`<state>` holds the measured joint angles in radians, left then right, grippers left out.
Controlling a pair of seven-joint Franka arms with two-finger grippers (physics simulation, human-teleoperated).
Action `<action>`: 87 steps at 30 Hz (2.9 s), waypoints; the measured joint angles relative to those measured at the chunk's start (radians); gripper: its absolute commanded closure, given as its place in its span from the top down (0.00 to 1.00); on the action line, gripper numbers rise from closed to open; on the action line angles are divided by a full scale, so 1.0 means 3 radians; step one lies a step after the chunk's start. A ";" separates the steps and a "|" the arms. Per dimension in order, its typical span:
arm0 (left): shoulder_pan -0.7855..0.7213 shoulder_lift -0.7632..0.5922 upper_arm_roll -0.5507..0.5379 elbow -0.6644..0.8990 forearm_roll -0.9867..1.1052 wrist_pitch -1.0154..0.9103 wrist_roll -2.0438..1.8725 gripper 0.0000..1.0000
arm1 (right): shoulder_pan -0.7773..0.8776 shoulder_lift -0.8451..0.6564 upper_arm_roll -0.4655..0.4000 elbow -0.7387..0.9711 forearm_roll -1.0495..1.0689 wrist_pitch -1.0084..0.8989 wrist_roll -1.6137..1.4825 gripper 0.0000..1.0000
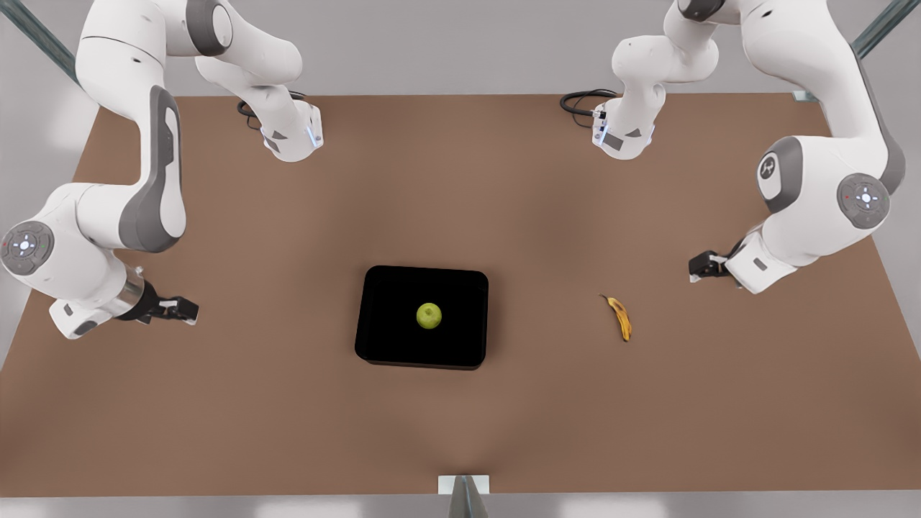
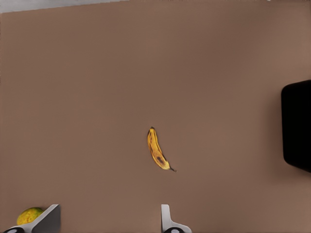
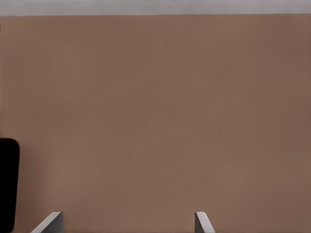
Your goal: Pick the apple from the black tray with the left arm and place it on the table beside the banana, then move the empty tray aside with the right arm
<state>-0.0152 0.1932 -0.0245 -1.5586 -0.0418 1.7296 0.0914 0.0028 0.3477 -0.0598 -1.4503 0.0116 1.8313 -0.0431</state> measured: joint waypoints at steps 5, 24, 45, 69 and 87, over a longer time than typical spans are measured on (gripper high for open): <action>-0.0443 0.0180 -0.0012 0.0178 -0.0014 0.0095 -0.0146 1.00 | 0.0001 0.0262 0.0002 0.0062 -0.0002 0.0107 -0.0013 1.00; -0.2545 0.2264 -0.0019 0.1575 0.0519 0.1265 -0.2599 1.00 | -0.0006 0.0266 0.0000 0.0236 -0.0011 0.0091 -0.0039 1.00; -0.2668 0.2877 0.0013 0.1608 0.0995 0.2166 -0.3583 1.00 | -0.0004 0.0267 0.0000 0.0236 -0.0020 0.0075 -0.0047 1.00; -0.2408 0.2440 0.0035 0.1596 0.0827 0.1841 -0.3750 0.63 | 0.0006 0.0266 0.0010 0.0236 -0.0011 0.0070 -0.0049 1.00; -0.1033 0.2043 0.0067 0.0692 0.0170 0.0888 -0.1758 0.90 | 0.0725 0.0637 0.0930 0.0526 0.0642 -0.1047 0.1523 1.00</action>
<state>-0.3252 0.8062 -0.0043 -1.3510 0.0093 1.9959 -0.4360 0.2203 0.5389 0.2193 -1.2924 0.2043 1.5170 0.4140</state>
